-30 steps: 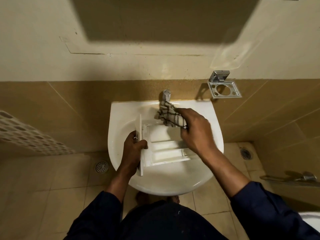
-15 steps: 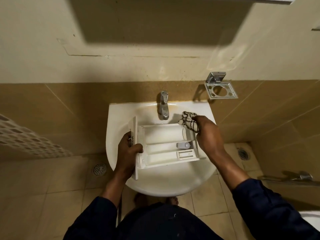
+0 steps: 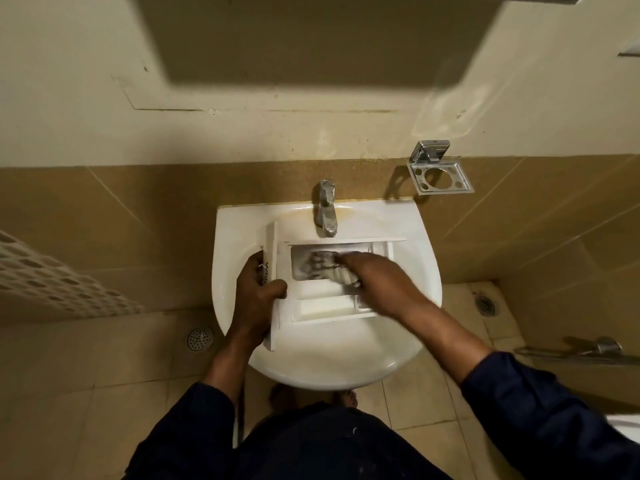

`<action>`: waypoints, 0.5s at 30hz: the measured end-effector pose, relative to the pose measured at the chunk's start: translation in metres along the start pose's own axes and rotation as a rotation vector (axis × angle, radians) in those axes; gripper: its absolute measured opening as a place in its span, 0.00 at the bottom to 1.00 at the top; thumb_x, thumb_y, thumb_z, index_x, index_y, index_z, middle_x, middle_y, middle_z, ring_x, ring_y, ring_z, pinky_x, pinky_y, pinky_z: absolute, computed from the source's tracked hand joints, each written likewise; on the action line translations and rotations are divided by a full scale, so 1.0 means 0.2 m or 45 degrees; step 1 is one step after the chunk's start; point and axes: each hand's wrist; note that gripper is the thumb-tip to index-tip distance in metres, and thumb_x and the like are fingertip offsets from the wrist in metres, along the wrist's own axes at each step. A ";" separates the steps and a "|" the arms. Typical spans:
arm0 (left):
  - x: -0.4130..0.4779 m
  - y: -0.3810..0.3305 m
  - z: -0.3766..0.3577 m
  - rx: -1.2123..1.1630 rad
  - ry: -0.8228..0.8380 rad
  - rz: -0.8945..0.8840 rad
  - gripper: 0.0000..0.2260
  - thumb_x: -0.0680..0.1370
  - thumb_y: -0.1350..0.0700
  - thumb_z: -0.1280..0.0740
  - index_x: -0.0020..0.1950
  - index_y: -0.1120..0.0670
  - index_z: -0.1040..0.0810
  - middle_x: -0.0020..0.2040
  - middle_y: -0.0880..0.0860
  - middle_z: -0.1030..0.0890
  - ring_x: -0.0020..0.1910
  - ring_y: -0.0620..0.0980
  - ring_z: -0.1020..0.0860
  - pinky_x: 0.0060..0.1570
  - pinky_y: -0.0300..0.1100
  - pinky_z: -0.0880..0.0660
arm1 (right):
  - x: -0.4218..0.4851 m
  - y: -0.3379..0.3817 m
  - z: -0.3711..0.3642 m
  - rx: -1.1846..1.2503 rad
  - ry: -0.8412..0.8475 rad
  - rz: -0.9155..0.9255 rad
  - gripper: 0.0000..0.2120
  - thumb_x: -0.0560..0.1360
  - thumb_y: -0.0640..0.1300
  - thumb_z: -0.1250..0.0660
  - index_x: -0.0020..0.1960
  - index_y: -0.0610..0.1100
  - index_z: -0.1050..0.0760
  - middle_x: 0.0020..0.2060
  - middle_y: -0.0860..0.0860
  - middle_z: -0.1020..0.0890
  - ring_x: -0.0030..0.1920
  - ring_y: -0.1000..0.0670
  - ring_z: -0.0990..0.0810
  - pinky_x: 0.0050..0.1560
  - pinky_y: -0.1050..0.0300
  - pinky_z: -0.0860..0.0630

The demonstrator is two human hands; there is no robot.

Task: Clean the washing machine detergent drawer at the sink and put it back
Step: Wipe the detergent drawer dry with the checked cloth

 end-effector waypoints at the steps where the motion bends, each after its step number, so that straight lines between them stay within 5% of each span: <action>1: -0.01 0.00 0.00 0.017 0.013 -0.007 0.24 0.61 0.61 0.36 0.57 0.52 0.24 0.48 0.51 0.19 0.46 0.47 0.20 0.40 0.41 0.23 | 0.01 -0.04 0.04 -0.053 0.070 -0.099 0.27 0.71 0.40 0.31 0.68 0.51 0.29 0.61 0.47 0.21 0.60 0.43 0.23 0.54 0.53 0.26; 7: -0.02 0.01 -0.07 0.042 0.075 -0.005 0.25 0.61 0.60 0.35 0.59 0.51 0.25 0.49 0.51 0.20 0.47 0.48 0.19 0.42 0.42 0.21 | 0.06 0.10 0.04 -0.088 0.111 -0.056 0.20 0.72 0.38 0.37 0.63 0.49 0.27 0.57 0.45 0.20 0.56 0.40 0.22 0.47 0.52 0.28; 15: -0.03 0.00 0.01 0.002 0.007 -0.015 0.25 0.61 0.60 0.36 0.58 0.49 0.24 0.48 0.47 0.19 0.44 0.42 0.19 0.39 0.39 0.21 | 0.08 0.00 0.07 -0.004 0.176 0.010 0.27 0.72 0.40 0.33 0.70 0.53 0.31 0.65 0.47 0.23 0.62 0.43 0.24 0.56 0.51 0.26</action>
Point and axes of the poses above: each hand's wrist, its own x-axis towards the middle knuckle, its own z-axis out of the back of the hand, y = z × x
